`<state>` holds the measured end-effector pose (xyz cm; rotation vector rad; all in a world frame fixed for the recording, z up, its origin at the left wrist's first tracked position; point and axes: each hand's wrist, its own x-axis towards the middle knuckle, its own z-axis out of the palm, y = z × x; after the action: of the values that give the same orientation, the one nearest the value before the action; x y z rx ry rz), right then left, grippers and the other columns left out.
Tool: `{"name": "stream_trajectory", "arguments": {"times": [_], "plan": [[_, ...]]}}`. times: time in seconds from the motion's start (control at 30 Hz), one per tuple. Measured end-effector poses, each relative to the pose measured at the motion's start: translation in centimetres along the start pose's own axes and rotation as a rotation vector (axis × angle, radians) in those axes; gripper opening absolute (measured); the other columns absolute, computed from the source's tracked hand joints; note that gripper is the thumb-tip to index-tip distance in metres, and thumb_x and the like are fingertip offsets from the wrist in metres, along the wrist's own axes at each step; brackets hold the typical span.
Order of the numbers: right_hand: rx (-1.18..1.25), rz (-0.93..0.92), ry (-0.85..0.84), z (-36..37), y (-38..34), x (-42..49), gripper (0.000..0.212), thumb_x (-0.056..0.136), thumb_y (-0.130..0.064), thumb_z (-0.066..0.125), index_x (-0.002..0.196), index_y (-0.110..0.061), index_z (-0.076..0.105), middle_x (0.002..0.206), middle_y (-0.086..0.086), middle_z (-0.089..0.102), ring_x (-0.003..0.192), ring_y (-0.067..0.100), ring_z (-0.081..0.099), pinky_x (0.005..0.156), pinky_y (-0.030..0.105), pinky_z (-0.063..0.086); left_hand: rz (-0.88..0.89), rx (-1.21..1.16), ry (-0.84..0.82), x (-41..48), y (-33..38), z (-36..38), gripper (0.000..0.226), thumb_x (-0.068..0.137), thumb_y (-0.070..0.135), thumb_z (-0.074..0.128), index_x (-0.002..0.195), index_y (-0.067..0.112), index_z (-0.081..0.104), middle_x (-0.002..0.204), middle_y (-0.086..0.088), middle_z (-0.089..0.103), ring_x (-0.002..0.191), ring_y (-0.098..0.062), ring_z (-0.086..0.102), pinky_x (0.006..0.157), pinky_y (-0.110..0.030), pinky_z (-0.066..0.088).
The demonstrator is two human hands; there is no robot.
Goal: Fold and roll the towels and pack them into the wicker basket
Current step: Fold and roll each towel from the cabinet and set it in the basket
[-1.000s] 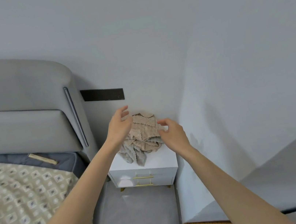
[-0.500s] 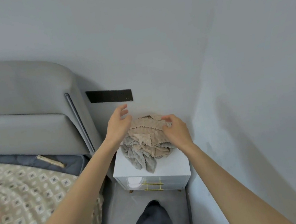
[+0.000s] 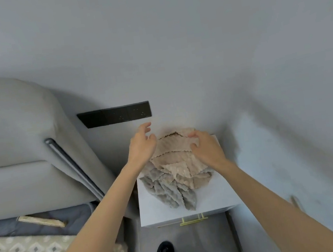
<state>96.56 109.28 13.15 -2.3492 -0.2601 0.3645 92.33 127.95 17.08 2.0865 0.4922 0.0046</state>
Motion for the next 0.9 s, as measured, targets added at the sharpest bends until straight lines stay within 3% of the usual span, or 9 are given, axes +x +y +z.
{"name": "stream_trajectory", "arguments": {"times": [0.17,0.23,0.3,0.43,0.6,0.9], "plan": [[-0.038,0.004,-0.007,4.6,3.1,4.9,0.038,0.092,-0.012,0.045,0.129,-0.019,0.052,0.126,0.002,0.056,0.122,0.020,0.048,0.103,0.037,0.039,0.072,0.032,-0.092,5.4,-4.9,2.9,0.042,0.099,0.013,0.042,0.141,0.018,0.040,0.137,-0.003,0.050,0.122,-0.019,0.050,0.098,-0.030,0.042],[-0.036,-0.003,-0.039,6.6,5.2,6.9,0.039,0.092,-0.013,0.047,0.130,-0.022,0.050,0.123,-0.002,0.056,0.116,0.021,0.053,0.089,0.025,0.043,0.128,0.070,-0.104,7.4,-7.3,5.0,0.040,0.099,0.014,0.041,0.139,0.017,0.043,0.134,-0.002,0.053,0.118,-0.017,0.052,0.094,-0.025,0.040],[-0.057,-0.058,-0.079,8.3,7.3,8.4,0.041,0.090,-0.014,0.050,0.129,-0.027,0.051,0.128,-0.008,0.051,0.120,0.014,0.048,0.081,0.017,0.038,0.183,0.119,-0.113,9.2,-9.6,7.2,0.038,0.099,0.014,0.041,0.136,0.017,0.047,0.131,-0.001,0.055,0.115,-0.015,0.053,0.093,-0.023,0.040],[-0.178,-0.258,-0.103,11.5,11.1,11.5,0.046,0.083,-0.015,0.055,0.126,-0.029,0.053,0.133,-0.009,0.051,0.123,0.011,0.041,0.098,0.030,0.038,0.274,0.224,-0.106,12.9,-13.9,11.1,0.037,0.096,0.014,0.044,0.132,0.019,0.051,0.125,0.001,0.059,0.109,-0.014,0.056,0.093,-0.026,0.044],[-0.231,-0.429,0.116,13.9,14.1,14.0,0.038,0.075,-0.026,0.063,0.113,-0.029,0.059,0.110,-0.012,0.060,0.102,0.009,0.050,0.085,0.030,0.044,0.409,0.283,0.030,16.0,-17.7,14.5,0.035,0.093,0.016,0.045,0.125,0.022,0.058,0.118,0.005,0.064,0.102,-0.012,0.060,0.090,-0.029,0.047],[-0.271,-0.516,0.424,15.7,15.8,15.4,0.022,0.086,-0.019,0.054,0.103,-0.024,0.065,0.105,-0.008,0.064,0.100,0.012,0.055,0.075,0.028,0.044,0.579,0.255,0.177,16.9,-20.0,15.3,0.026,0.097,0.026,0.047,0.115,0.025,0.065,0.114,0.009,0.067,0.098,-0.010,0.061,0.084,-0.024,0.043]]}}
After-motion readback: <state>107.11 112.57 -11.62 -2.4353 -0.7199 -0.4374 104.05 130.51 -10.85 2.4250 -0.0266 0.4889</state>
